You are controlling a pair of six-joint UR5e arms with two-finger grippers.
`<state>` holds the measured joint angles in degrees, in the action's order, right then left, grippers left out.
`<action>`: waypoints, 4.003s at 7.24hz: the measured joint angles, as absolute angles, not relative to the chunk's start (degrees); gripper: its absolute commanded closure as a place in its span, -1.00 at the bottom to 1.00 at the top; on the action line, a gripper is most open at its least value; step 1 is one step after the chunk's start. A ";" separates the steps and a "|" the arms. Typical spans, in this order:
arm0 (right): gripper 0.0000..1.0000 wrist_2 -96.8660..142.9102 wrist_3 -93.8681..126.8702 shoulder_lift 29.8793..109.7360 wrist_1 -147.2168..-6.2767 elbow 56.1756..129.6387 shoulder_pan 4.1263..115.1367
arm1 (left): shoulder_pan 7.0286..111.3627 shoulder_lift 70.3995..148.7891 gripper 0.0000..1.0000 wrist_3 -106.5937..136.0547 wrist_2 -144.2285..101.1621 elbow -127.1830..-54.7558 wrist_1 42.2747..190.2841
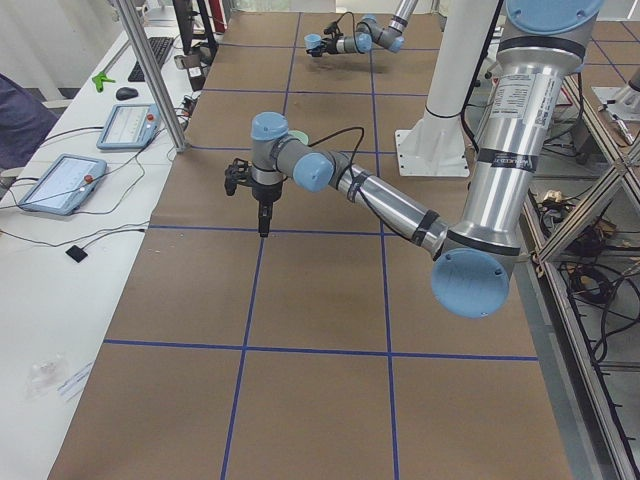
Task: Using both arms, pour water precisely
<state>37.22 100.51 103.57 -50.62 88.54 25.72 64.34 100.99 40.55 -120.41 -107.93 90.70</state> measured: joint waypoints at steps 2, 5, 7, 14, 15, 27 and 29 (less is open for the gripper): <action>0.57 37.11 100.70 103.54 -50.57 87.78 25.05 | 64.34 100.99 -1.00 40.52 -120.41 -107.87 90.70; -0.96 36.90 100.76 103.54 -50.54 87.48 24.49 | 64.34 101.06 -1.00 40.52 -120.41 -107.84 90.63; -0.98 36.16 100.85 103.62 -50.54 87.27 24.44 | 64.35 101.11 -1.00 40.52 -120.41 -107.84 90.62; -0.98 36.11 100.67 107.16 -50.37 91.15 23.05 | 64.48 100.99 -1.00 40.44 -120.41 -107.92 90.62; -0.98 36.17 100.70 108.67 -50.36 92.44 22.44 | 64.48 100.99 -1.00 40.43 -120.41 -107.92 90.61; -0.99 40.13 92.87 123.47 -50.55 114.30 18.04 | 64.42 101.13 -1.00 40.27 -120.41 -108.04 90.63; -0.99 46.76 81.99 124.33 -50.66 119.24 22.82 | 64.42 101.45 -1.00 40.35 -120.41 -108.12 90.66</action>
<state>46.76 81.99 124.33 -50.66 119.24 22.82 64.42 101.45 40.35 -120.41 -108.12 90.66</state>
